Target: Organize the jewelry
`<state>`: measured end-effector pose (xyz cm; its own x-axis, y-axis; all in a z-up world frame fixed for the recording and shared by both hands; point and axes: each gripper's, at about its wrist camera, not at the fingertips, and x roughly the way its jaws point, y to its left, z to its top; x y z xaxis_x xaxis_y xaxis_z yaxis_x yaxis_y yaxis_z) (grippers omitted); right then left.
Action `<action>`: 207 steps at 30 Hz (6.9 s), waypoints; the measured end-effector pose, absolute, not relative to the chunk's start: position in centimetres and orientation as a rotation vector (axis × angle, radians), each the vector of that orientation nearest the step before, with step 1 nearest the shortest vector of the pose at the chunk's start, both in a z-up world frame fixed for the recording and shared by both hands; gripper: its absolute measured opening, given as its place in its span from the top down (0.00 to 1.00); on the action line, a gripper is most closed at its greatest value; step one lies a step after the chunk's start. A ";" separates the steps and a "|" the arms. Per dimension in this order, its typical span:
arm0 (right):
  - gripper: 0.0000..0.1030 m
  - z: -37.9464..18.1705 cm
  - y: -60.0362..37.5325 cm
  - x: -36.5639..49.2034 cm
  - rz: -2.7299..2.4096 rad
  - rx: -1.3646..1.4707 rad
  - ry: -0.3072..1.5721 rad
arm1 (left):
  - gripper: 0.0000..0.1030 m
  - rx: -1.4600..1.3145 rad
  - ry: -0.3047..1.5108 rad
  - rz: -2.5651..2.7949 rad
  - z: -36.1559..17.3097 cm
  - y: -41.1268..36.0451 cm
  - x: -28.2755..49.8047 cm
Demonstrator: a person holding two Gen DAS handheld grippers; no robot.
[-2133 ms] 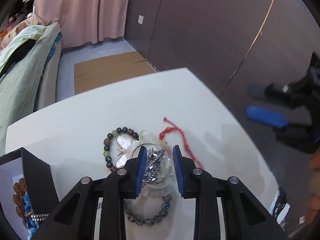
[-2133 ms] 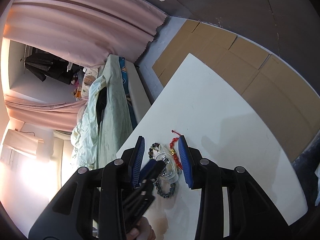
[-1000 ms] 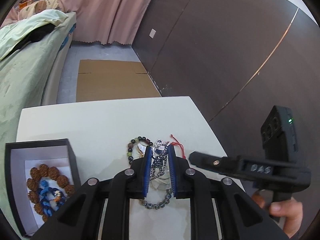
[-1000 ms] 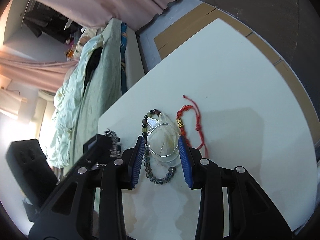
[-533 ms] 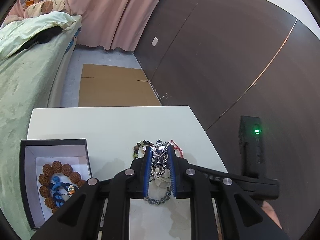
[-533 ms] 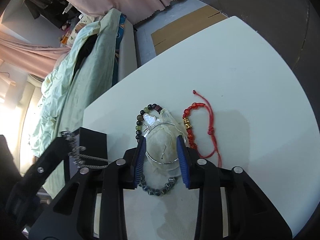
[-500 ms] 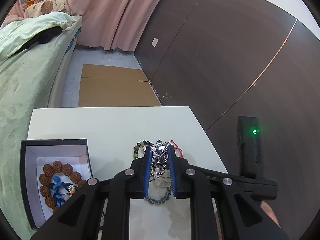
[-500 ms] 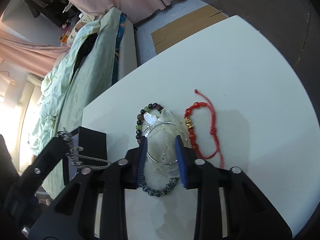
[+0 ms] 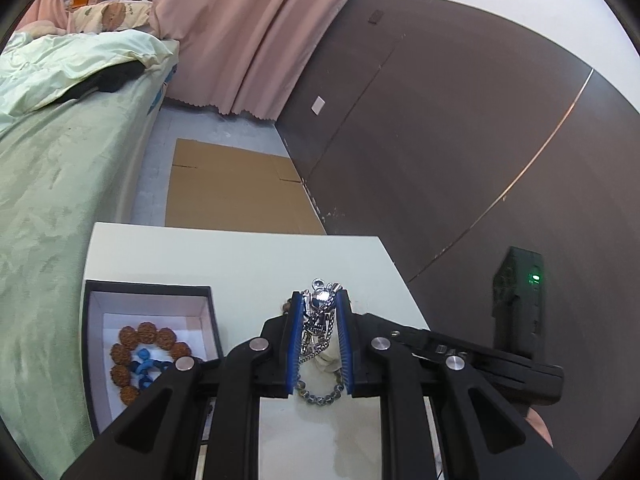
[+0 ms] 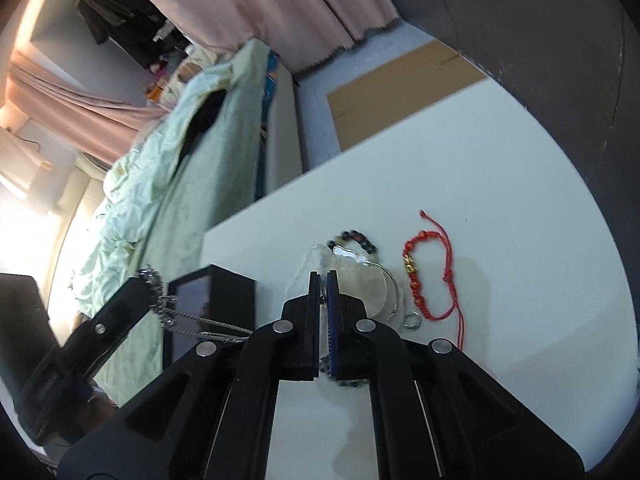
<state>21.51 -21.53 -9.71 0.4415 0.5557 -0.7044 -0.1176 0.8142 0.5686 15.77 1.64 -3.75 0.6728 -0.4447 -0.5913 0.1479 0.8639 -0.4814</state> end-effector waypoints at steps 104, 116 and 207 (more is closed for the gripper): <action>0.41 -8.3 -30.8 18.7 0.303 0.589 1.041 | 0.68 -0.135 1.042 -0.166 -12.1 -7.4 16.8; 0.41 -8.9 -28.4 19.6 0.278 0.470 1.072 | 0.75 -0.010 1.046 -0.105 -14.3 -8.4 18.4; 0.94 -4.3 -15.6 17.1 0.608 0.373 0.847 | 0.33 -0.514 0.728 0.012 -2.8 11.0 11.9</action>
